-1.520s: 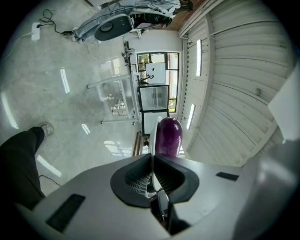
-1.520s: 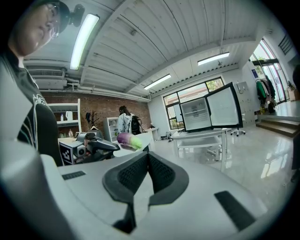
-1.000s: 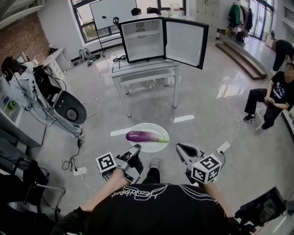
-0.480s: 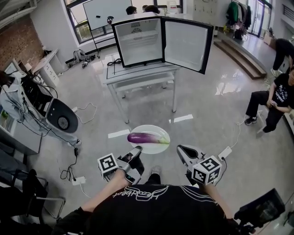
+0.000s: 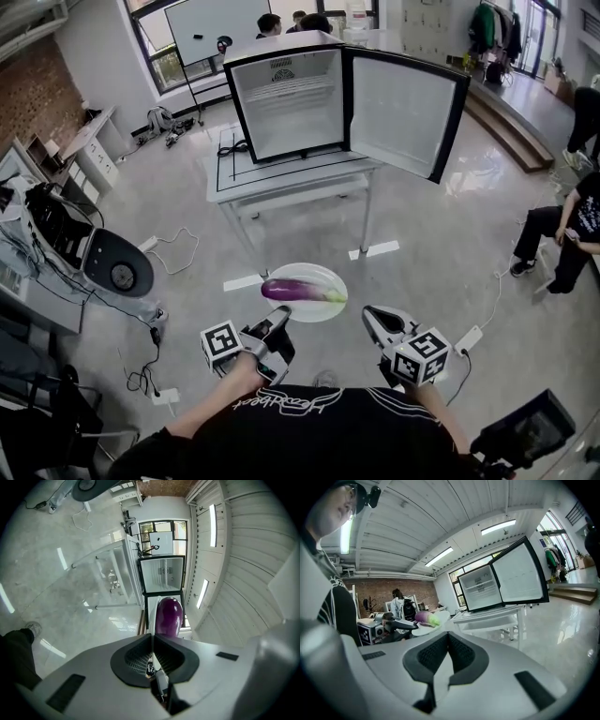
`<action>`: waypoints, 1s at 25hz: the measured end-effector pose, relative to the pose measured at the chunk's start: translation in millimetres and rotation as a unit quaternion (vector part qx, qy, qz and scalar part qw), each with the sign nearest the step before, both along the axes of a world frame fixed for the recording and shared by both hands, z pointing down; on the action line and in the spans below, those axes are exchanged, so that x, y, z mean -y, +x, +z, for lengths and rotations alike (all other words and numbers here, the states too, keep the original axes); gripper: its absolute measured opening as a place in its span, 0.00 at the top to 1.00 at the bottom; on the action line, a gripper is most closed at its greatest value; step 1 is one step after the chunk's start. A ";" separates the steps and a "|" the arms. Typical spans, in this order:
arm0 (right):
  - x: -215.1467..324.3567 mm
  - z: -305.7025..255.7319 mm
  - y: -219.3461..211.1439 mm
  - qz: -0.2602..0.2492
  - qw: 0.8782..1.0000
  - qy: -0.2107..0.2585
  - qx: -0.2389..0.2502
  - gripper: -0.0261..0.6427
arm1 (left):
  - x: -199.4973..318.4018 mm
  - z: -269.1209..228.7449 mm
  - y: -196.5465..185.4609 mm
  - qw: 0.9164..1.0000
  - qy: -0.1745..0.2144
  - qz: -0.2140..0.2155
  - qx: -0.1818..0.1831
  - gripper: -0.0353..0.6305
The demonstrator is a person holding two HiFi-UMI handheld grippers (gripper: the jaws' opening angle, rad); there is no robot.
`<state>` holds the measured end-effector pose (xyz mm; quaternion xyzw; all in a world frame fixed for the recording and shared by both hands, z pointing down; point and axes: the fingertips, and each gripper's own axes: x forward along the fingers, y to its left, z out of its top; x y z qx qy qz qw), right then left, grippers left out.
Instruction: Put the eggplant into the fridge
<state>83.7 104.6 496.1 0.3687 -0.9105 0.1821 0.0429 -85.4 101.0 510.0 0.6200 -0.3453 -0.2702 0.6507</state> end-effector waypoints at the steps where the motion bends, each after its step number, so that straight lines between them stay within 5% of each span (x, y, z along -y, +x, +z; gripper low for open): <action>1: 12.8 1.4 -3.4 0.000 1.000 -0.003 0.000 0.95 | 13.4 1.7 -2.8 1.000 -0.002 0.001 0.003 0.91; 12: 112.3 7.3 -20.0 0.016 1.000 -0.006 -0.019 0.95 | 125.2 12.9 -24.5 1.000 0.004 0.011 -0.006 0.91; 25: 130.5 -0.2 -38.2 -0.001 0.999 0.004 -0.032 0.95 | 145.9 8.3 -36.9 1.000 0.003 -0.002 -0.025 0.91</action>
